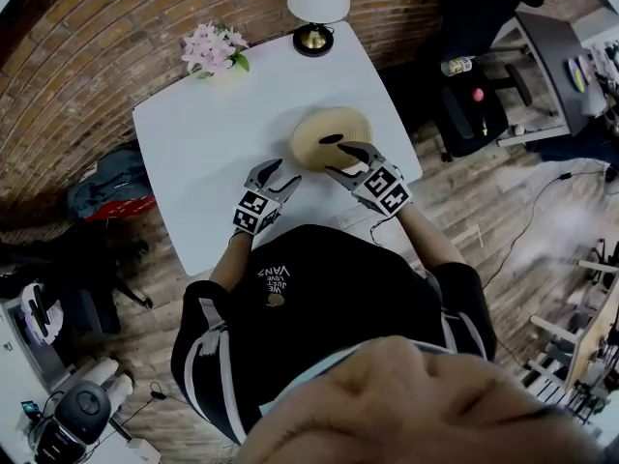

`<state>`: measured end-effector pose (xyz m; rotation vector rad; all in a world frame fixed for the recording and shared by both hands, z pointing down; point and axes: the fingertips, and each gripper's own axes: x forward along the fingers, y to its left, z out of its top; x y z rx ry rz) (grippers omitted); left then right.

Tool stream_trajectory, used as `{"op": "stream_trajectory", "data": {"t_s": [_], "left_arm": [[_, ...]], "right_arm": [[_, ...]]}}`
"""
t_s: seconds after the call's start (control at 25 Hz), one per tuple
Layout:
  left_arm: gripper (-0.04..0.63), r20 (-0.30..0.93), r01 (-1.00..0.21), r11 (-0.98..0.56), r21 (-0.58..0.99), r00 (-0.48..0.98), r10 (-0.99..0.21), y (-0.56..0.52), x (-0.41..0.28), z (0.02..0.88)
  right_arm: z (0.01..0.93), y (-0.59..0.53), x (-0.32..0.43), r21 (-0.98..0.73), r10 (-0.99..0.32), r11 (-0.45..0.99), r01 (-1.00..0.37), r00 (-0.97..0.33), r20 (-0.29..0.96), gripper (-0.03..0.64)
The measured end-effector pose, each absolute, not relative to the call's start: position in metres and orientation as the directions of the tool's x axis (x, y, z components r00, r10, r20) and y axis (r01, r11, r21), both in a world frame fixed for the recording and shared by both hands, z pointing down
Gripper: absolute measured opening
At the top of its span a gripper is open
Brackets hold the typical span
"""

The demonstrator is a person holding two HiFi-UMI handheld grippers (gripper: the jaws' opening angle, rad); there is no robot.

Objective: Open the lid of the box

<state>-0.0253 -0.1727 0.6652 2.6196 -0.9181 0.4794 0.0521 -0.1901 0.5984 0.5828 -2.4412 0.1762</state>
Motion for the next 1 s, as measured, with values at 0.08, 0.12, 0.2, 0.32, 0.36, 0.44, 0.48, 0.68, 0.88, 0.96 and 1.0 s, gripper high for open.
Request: {"op": "stream_trajectory", "data": {"t_s": [0.08,0.12,0.2,0.32,0.36,0.44,0.48,0.68,0.88,0.96,1.0], "left_arm": [[0.253,0.419,-0.639,-0.746,0.187,0.739,-0.528,-0.177,-0.024,0.668],[0.253,0.423,-0.637,-0.748,0.186,0.739,-0.525,-0.179,-0.024,0.67],[0.253,0.428,-0.633,-0.752,0.184,0.74,-0.518,-0.183,-0.023,0.673],[0.258,0.435,-0.621,-0.761,0.186,0.747,-0.503,-0.188,-0.02,0.677],[0.261,0.438,-0.617,-0.765,0.187,0.749,-0.497,-0.189,-0.02,0.678],[0.273,0.445,-0.609,-0.77,0.192,0.753,-0.485,-0.192,-0.019,0.682],[0.281,0.447,-0.605,-0.772,0.195,0.756,-0.479,-0.193,-0.019,0.684],[0.291,0.449,-0.596,-0.776,0.207,0.763,-0.466,-0.197,-0.018,0.69],[0.291,0.442,-0.573,-0.792,0.211,0.778,-0.446,-0.201,-0.013,0.692],[0.291,0.445,-0.559,-0.802,0.211,0.785,-0.431,-0.2,-0.009,0.693],[0.291,0.446,-0.552,-0.807,0.212,0.789,-0.423,-0.2,-0.007,0.693]], "right_arm": [[0.607,-0.19,0.048,0.063,-0.322,0.925,-0.374,-0.689,0.649,0.236],[0.61,-0.19,0.047,0.086,-0.303,0.938,-0.336,-0.672,0.676,0.244],[0.616,-0.194,0.045,0.112,-0.271,0.954,-0.278,-0.639,0.72,0.259],[0.621,-0.199,0.041,0.108,-0.226,0.969,-0.224,-0.611,0.759,0.285],[0.623,-0.2,0.04,0.102,-0.207,0.974,-0.205,-0.6,0.773,0.296],[0.628,-0.199,0.039,0.089,-0.164,0.984,-0.157,-0.569,0.806,0.312],[0.631,-0.198,0.039,0.083,-0.142,0.988,-0.132,-0.553,0.821,0.319],[0.647,-0.194,0.041,0.07,-0.077,0.997,-0.034,-0.468,0.881,0.328],[0.663,-0.193,0.042,0.061,-0.036,0.996,0.059,-0.359,0.933,0.33],[0.669,-0.193,0.041,0.042,-0.011,0.995,0.093,-0.315,0.949,0.33],[0.671,-0.192,0.04,0.032,0.001,0.994,0.108,-0.297,0.955,0.33]]}}
